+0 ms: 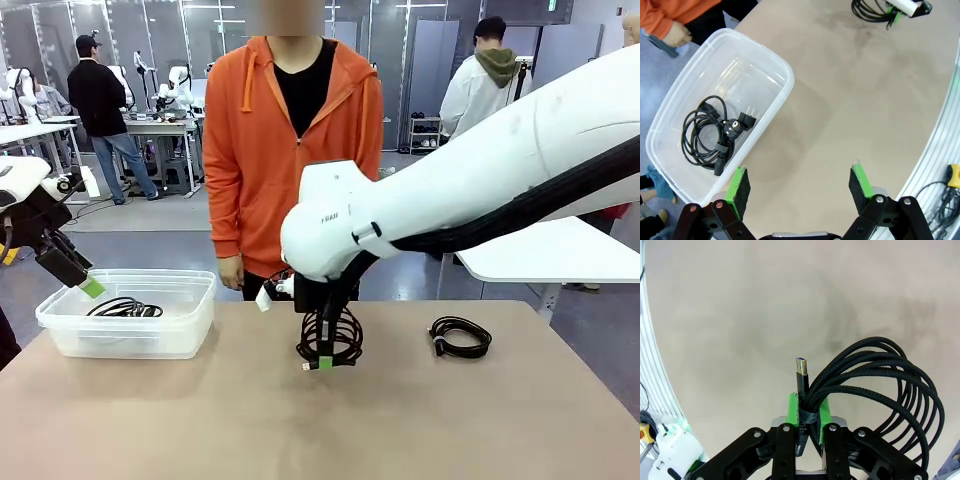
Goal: Organize and store the cables.
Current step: Place the USB Extension Cable into the Organizing box.
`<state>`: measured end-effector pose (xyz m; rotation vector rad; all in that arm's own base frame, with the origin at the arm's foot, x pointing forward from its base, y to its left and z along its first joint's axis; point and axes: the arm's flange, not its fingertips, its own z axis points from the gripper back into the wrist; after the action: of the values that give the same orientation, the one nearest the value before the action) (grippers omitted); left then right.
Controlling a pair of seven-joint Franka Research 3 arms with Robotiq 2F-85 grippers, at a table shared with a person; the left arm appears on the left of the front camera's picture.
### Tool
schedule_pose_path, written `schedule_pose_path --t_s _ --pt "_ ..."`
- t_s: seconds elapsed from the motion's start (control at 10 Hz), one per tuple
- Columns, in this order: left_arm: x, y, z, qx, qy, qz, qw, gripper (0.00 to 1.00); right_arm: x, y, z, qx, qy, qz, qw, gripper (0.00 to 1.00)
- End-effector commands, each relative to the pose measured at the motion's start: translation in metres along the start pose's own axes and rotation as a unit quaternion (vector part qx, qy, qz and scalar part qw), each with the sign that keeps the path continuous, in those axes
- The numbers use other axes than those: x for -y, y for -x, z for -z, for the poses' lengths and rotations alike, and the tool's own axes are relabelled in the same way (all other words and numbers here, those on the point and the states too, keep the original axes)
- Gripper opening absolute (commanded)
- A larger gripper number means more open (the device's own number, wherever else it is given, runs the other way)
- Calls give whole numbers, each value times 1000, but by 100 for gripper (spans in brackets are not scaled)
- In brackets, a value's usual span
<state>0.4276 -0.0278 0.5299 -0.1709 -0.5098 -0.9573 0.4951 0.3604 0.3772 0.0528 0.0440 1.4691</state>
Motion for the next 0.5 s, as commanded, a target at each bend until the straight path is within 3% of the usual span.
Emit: schedule_pose_path --t_s 0.0,0.4 --pt "1 -1 -2 -4 -5 -5 1000 100 5 -6 14 -1 13 14 1000 0" --pt "1 -1 -2 -4 -5 -5 1000 100 7 2 37 23 -5 14 1000 0"
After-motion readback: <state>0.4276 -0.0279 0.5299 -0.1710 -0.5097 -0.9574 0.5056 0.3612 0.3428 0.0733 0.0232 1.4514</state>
